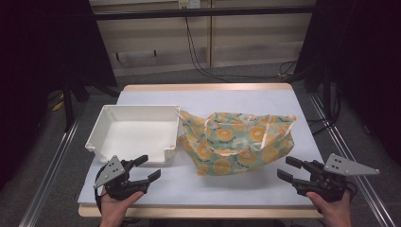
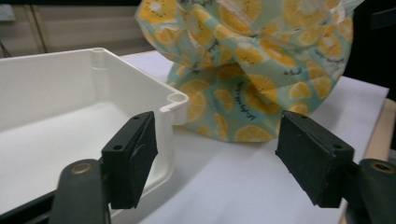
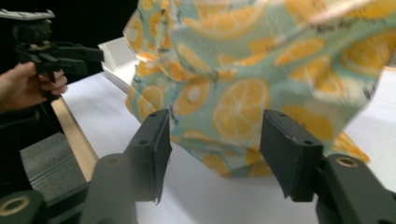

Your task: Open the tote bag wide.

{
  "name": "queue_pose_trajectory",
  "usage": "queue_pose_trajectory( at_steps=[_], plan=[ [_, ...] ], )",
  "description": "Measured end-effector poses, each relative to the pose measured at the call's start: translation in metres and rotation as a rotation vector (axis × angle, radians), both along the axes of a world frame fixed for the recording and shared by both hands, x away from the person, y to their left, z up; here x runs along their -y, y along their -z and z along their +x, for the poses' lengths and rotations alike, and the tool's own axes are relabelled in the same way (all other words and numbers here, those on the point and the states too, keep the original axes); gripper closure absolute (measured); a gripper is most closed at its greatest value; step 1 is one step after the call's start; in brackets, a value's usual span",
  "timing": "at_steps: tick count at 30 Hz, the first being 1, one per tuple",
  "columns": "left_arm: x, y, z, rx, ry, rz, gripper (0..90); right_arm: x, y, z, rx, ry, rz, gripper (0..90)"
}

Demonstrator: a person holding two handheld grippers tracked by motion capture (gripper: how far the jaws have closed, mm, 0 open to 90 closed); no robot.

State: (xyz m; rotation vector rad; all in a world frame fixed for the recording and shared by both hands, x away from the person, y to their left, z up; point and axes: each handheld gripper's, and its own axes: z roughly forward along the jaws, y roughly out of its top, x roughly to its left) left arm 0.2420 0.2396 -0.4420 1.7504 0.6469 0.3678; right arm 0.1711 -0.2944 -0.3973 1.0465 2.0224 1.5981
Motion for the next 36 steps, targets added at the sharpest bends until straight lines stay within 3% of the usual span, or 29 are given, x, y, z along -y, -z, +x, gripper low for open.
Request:
queue_pose_trajectory(
  at_steps=[2,3,7,13,26,32,36],
  plan=[
    [0.003,-0.001,-0.001,0.001,0.006,-0.002,31.9,-0.002,-0.006,0.002,0.01,-0.018,0.003,46.5],
    [0.008,-0.004,-0.001,-0.014,0.044,-0.008,34.5,-0.004,-0.01,0.004,0.016,-0.028,0.002,47.0],
    [0.017,-0.008,0.002,-0.022,0.054,-0.001,39.5,-0.009,-0.02,0.009,0.029,-0.068,0.009,47.1],
    [0.033,-0.012,0.014,-0.052,0.095,0.002,42.2,-0.025,-0.042,0.031,0.03,-0.139,-0.024,53.4],
    [0.065,-0.024,0.038,-0.038,0.18,0.02,46.0,-0.054,-0.067,0.069,0.032,-0.209,-0.058,57.8],
    [0.079,-0.021,0.039,-0.054,0.225,0.01,49.4,-0.06,-0.072,0.086,0.024,-0.216,-0.064,57.6],
    [0.087,-0.019,0.036,-0.069,0.256,0.019,49.5,-0.067,-0.066,0.106,0.001,-0.218,-0.088,51.3]
  ],
)
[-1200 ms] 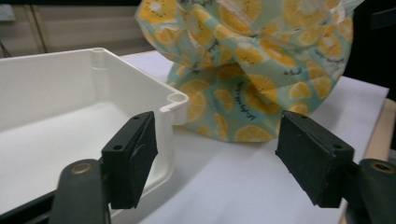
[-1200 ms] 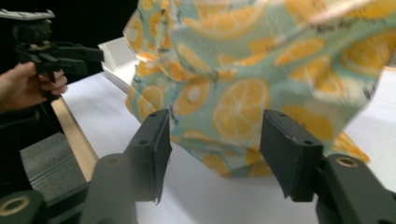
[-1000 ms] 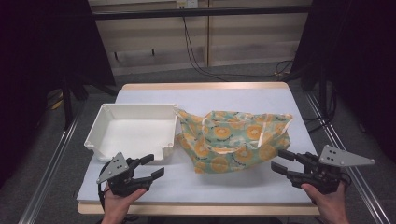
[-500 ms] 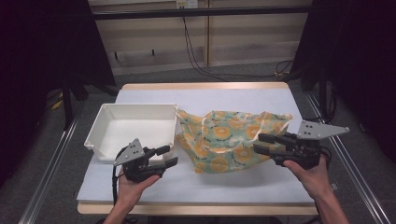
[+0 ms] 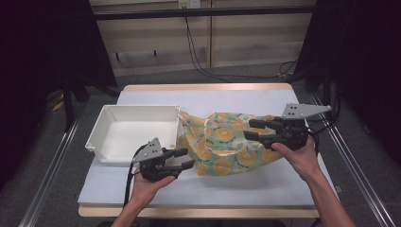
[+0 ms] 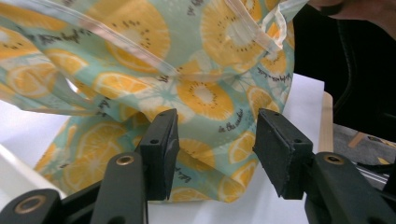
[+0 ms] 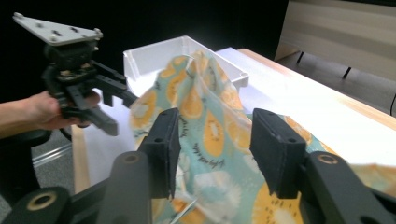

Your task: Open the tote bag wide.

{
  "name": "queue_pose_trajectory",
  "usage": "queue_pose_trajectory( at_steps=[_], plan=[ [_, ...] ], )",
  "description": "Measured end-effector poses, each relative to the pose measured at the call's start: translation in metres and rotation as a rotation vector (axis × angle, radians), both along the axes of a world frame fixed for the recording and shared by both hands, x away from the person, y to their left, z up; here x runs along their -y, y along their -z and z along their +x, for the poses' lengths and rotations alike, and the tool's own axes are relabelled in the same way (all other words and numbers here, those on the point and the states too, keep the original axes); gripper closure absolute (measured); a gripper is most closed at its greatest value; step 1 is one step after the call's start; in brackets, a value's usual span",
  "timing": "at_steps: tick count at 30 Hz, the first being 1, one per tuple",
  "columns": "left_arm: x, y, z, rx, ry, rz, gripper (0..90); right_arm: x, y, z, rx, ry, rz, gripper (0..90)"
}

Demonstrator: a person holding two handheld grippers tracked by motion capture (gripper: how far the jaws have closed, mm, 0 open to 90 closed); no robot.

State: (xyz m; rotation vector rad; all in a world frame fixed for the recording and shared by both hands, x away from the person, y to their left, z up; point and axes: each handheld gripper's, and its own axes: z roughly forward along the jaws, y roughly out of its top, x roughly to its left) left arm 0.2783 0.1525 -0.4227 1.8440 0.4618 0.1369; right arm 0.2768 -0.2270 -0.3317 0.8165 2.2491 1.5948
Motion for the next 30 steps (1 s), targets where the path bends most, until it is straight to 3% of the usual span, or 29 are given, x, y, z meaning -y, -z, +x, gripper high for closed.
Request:
queue_pose_trajectory(
  at_steps=[6,10,13,19,24,27,30],
  plan=[
    [0.015,-0.001,0.005,-0.007,0.031,0.025,48.2,-0.008,0.0,0.017,-0.018,-0.002,-0.016,47.2],
    [0.024,0.0,0.008,-0.016,0.045,0.006,48.0,-0.012,-0.006,0.023,-0.018,-0.003,-0.033,43.8],
    [0.029,0.004,0.009,-0.016,0.041,0.029,46.1,-0.014,0.001,0.03,-0.038,0.011,-0.051,40.7],
    [0.032,0.007,0.011,-0.032,0.049,0.018,48.1,-0.021,0.019,0.032,-0.061,0.014,-0.108,37.5],
    [0.033,0.009,0.01,-0.039,0.058,0.031,55.9,-0.028,0.038,0.032,-0.1,-0.003,-0.163,43.9],
    [0.033,0.009,0.01,-0.038,0.062,0.039,59.5,-0.03,0.045,0.029,-0.112,-0.017,-0.171,47.6],
    [0.034,0.013,0.011,-0.049,0.065,0.043,63.6,-0.034,0.057,0.022,-0.13,-0.05,-0.177,58.8]
  ],
)
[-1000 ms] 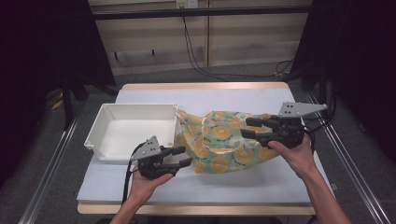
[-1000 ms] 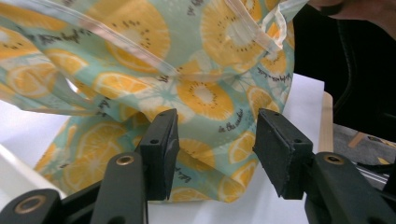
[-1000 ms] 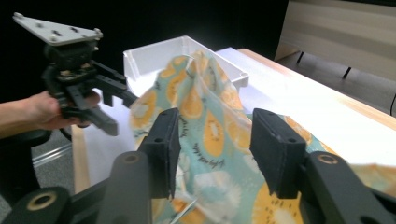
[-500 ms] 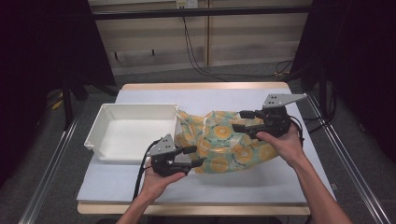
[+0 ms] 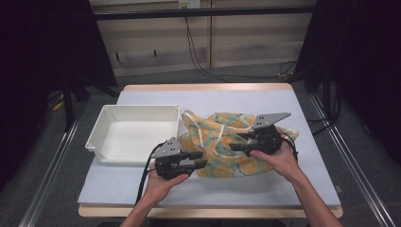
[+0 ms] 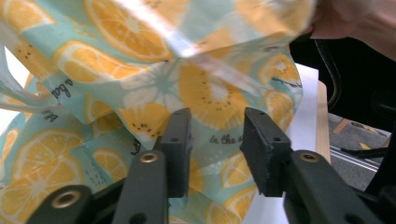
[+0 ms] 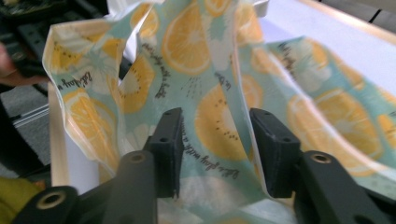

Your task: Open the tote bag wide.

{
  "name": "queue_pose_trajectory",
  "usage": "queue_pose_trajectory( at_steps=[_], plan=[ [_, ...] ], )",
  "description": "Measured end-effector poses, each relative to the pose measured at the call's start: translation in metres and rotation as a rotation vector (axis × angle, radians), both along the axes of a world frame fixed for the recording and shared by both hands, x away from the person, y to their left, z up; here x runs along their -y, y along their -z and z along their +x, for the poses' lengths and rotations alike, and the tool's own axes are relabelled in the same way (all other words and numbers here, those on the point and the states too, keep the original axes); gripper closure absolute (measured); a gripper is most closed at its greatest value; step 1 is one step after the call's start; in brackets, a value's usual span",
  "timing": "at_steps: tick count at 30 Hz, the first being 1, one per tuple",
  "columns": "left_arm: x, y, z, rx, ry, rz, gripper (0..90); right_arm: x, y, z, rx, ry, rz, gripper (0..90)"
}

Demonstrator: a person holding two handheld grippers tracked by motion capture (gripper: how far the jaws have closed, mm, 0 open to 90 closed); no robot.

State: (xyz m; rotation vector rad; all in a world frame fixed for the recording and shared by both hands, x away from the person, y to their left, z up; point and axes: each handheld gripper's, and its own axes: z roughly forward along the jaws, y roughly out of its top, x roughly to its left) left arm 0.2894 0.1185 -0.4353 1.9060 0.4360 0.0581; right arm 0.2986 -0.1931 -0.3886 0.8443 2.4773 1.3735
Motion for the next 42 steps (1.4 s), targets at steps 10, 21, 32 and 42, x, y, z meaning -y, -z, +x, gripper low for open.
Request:
queue_pose_trajectory(
  at_steps=[10,21,32,42],
  plan=[
    [-0.003,0.007,0.001,-0.025,-0.021,0.021,64.1,-0.005,0.011,-0.032,-0.008,-0.068,0.052,89.5],
    [-0.005,0.019,0.003,-0.05,-0.012,0.067,79.3,-0.011,0.05,-0.052,-0.067,-0.097,0.09,89.8],
    [-0.005,0.034,0.002,-0.09,0.017,0.101,89.7,-0.018,0.085,-0.057,-0.13,-0.099,0.0,88.1],
    [-0.015,0.024,-0.016,-0.095,0.011,0.035,83.5,-0.019,0.098,-0.051,-0.138,-0.059,-0.056,84.2]
  ],
)
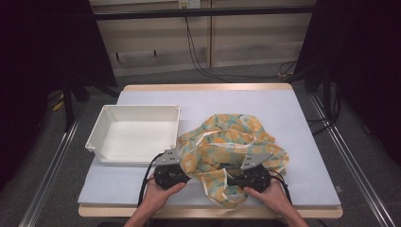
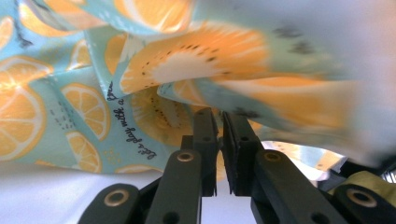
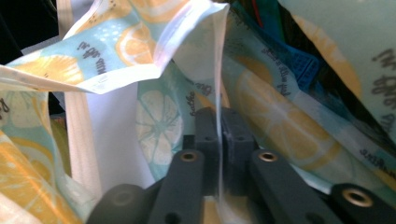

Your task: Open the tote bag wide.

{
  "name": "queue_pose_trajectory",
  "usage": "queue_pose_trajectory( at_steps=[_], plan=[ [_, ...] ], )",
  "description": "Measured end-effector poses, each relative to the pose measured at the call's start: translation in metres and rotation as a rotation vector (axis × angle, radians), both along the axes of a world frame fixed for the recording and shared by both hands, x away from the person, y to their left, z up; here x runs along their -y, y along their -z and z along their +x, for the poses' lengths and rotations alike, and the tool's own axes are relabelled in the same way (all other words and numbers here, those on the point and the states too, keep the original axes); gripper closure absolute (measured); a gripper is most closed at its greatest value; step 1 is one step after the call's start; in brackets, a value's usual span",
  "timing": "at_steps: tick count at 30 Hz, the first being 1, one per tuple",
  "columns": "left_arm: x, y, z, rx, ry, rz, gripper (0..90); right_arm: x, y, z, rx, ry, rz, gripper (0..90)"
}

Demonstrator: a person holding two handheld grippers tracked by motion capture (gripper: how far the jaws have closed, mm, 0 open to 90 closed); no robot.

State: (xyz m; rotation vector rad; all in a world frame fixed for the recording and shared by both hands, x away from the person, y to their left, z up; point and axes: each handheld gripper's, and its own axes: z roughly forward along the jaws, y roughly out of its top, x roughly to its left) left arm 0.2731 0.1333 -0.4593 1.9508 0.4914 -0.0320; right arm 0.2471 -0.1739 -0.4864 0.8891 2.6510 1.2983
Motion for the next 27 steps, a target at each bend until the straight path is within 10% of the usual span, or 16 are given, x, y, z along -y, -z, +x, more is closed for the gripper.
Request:
queue_pose_trajectory(
  at_steps=[15,20,27],
  plan=[
    [-0.04,-0.019,-0.058,0.029,0.003,-0.04,77.6,0.033,-0.044,-0.022,0.089,0.061,0.118,63.6],
    [-0.02,-0.035,-0.079,0.074,0.093,-0.063,77.5,0.046,-0.06,-0.022,0.125,0.097,0.133,64.9],
    [0.025,-0.048,-0.065,0.118,0.174,-0.088,71.2,0.054,-0.084,-0.012,0.17,0.13,0.161,68.3]
  ],
)
